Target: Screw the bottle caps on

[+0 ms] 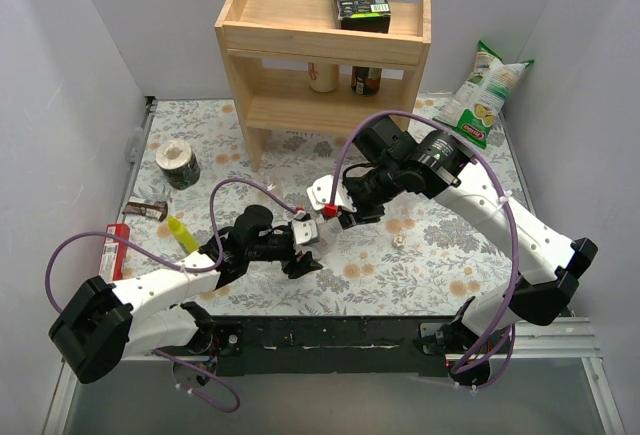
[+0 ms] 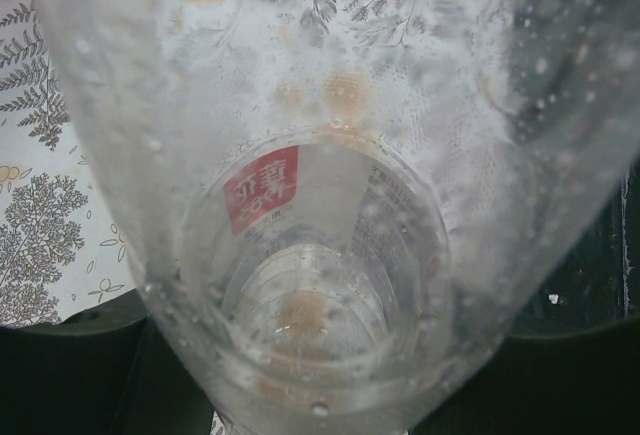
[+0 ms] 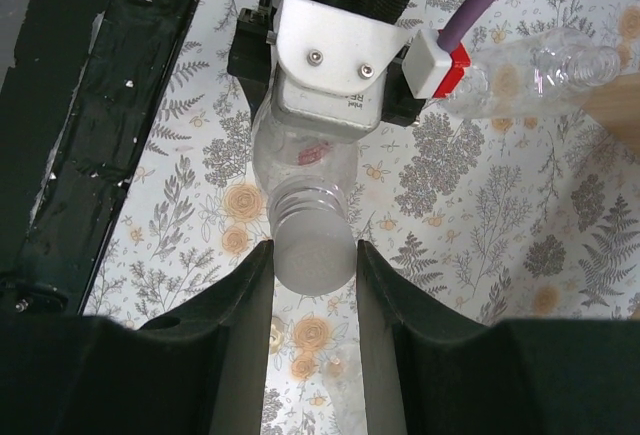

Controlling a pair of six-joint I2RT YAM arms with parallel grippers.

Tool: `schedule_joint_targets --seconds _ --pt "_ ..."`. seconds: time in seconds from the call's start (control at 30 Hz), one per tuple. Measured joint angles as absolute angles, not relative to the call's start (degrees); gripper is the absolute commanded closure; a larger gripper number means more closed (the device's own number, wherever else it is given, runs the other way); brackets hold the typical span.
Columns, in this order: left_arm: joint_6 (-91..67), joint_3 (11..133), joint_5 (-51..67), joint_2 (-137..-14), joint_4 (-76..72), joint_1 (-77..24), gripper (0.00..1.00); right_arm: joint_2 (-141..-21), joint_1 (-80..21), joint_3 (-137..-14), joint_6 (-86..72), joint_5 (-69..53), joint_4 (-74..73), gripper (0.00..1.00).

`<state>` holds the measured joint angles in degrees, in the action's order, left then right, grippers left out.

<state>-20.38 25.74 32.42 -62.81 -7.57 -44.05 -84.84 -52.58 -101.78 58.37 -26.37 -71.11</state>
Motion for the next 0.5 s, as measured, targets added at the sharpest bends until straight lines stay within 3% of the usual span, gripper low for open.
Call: schedule_joint_targets --seconds 0.5 --pt "-19.99 25.74 32.95 -63.24 -8.19 -43.99 1.00 -84.84 -52.58 -101.36 59.99 -28.93 -71.96 0.73"
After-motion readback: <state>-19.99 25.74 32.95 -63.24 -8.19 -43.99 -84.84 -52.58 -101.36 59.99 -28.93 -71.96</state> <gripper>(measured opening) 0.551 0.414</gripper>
